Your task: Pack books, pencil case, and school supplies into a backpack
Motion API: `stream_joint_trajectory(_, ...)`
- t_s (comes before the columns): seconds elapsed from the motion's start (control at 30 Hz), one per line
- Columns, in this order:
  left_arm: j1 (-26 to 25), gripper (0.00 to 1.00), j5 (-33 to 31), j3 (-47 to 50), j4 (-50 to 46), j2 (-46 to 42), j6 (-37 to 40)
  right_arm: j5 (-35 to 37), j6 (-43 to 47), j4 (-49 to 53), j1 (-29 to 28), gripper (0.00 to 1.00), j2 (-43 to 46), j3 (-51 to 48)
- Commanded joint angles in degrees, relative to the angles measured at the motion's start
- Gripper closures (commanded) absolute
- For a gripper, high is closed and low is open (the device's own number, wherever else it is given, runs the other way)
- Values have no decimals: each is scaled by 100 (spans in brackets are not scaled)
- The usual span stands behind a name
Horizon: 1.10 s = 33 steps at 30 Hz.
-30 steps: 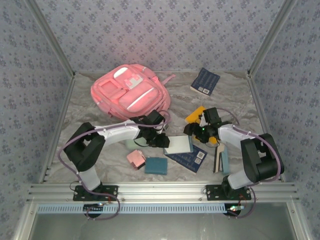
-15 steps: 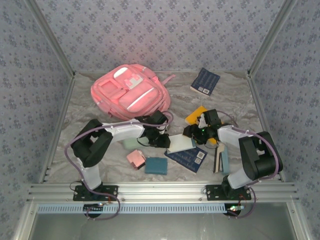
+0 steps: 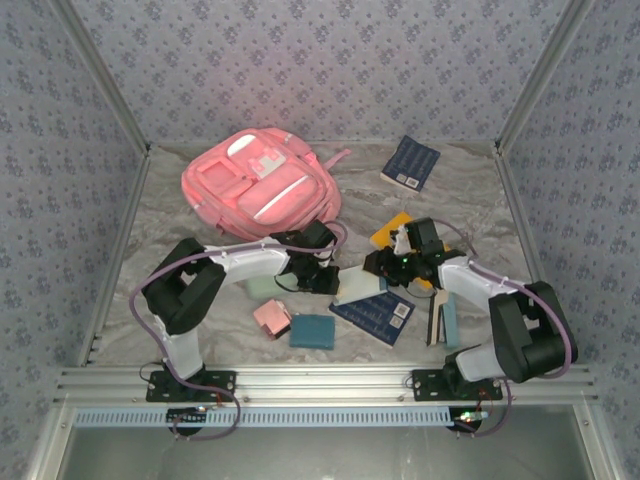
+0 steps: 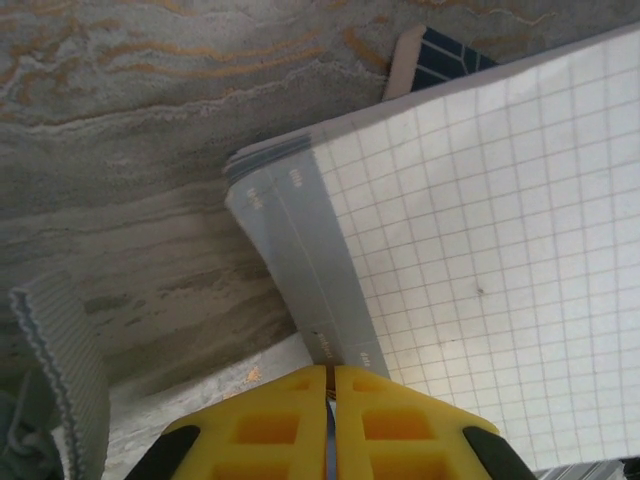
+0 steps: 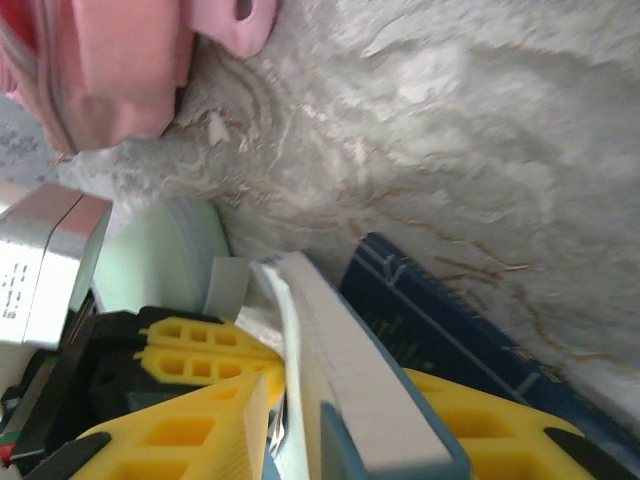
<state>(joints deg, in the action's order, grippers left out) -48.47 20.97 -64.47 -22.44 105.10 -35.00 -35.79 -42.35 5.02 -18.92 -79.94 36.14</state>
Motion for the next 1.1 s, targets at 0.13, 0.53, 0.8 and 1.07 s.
stream_joint_trajectory(0.13, -123, 94, -250, 116, -144, -110, 84, -481, -382, -309, -78, 71, -202, -63)
stream_joint_trajectory(0.53, -14, 82, -208, -478, -989, -937, 684, 171, -54, 215, 329, 100, 790, -316)
stream_joint_trajectory(0.8, 989, 49, -731, -1590, -1768, -1585, 1446, 366, -382, -405, 457, 100, 1318, -818)
stream_joint_trajectory(1.07, 2864, 49, -273, -2603, -1606, -515, 1548, 384, -344, -500, 363, 100, 1282, -667)
